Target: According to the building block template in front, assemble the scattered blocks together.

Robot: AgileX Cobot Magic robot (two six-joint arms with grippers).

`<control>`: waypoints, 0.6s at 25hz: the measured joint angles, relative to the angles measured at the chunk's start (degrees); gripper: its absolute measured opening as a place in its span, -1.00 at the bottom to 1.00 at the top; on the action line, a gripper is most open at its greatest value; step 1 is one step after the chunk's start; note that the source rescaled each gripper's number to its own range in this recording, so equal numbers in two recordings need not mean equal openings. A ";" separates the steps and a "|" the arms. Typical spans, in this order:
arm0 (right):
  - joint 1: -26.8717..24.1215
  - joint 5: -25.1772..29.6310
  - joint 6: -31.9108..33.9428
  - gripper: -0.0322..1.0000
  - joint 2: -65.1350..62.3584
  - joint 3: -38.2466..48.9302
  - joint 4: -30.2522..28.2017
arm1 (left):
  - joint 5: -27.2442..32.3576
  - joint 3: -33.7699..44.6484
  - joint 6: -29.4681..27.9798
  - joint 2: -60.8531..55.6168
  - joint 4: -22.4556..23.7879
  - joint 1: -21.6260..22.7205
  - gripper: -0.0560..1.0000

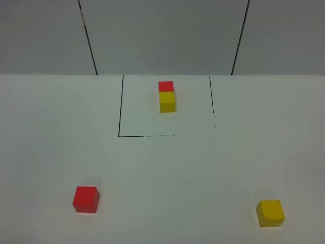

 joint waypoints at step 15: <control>0.00 0.00 0.08 0.27 0.00 0.00 0.00 | -0.42 -13.38 2.76 47.37 -6.09 -0.69 0.54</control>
